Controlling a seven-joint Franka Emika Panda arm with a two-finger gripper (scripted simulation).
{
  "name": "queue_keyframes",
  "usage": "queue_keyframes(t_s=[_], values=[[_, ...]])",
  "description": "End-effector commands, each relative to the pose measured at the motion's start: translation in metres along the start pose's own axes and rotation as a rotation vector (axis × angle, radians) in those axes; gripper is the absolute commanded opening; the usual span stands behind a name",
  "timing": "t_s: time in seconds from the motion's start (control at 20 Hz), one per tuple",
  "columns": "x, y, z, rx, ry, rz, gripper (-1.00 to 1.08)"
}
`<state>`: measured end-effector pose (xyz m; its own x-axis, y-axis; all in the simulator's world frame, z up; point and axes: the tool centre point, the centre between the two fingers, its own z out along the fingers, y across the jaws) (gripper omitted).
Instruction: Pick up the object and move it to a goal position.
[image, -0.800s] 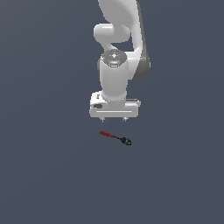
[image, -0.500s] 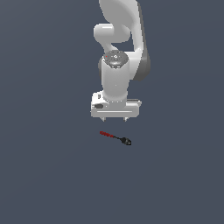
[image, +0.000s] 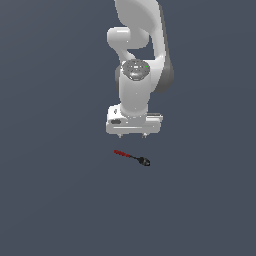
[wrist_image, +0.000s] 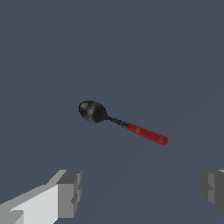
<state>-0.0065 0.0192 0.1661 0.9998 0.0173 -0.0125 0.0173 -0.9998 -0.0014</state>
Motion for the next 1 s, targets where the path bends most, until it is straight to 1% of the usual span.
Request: queue_keyframes(t_s=[0.0, 0.45, 0.95], values=[[0.0, 0.0, 0.001, -0.001, 0.0, -0.013, 1.0], [0.004, 0.001, 0.012, -0.007, -0.001, -0.142, 1.0], [0.01, 0.003, 0.034, -0.014, -0.003, -0.402, 1.0]])
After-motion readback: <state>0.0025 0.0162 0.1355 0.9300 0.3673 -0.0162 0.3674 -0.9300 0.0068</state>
